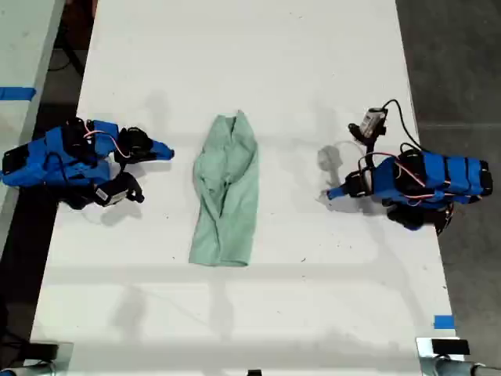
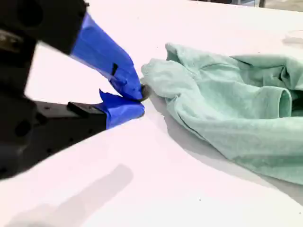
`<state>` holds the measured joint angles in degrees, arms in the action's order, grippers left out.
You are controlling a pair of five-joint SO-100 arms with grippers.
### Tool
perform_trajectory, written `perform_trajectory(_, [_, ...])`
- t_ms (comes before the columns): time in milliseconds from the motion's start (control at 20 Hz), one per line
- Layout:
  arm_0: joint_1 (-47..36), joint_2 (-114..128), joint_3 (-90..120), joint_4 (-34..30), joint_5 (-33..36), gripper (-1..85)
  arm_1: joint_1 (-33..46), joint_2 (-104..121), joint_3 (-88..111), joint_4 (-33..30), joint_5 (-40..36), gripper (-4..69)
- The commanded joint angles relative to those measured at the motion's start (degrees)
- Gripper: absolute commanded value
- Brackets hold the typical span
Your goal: Fold t shirt
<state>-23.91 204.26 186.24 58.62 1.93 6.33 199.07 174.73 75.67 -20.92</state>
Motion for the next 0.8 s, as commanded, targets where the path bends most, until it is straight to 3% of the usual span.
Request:
perform_trajectory(0, [6.33,0.70,2.37,-5.01,-7.29,-0.3,1.32,0.97,3.52,0.53,0.26,2.2])
perform_trajectory(150, [8.26,-7.38,-2.90,-8.88,-8.70,-0.3,5.80,0.18,-2.29,3.08,0.70,6.6])
perform_trajectory(300, [10.55,-32.61,-23.91,-6.42,-8.96,-0.3,6.42,-12.04,-14.77,1.14,2.81,11.4])
perform_trajectory(350, [12.48,-45.09,-34.72,-4.13,-8.96,-0.3,4.75,-20.74,-20.13,-1.32,4.39,14.3])
perform_trajectory(500, [20.39,-84.90,-72.77,11.16,-10.02,-0.4,-3.52,-50.27,-40.61,-7.73,8.17,15.8])
perform_trajectory(550, [23.12,-92.46,-81.30,12.92,-10.28,1.5,-5.98,-59.59,-48.34,-7.73,8.88,15.7])
perform_trajectory(650, [27.25,-101.16,-90.79,14.85,-11.16,21.7,-10.11,-76.29,-62.84,-8.70,8.96,15.0])
perform_trajectory(750, [30.41,-104.59,-93.96,15.12,-11.43,26.8,-12.57,-91.58,-78.05,-6.33,8.26,14.8])
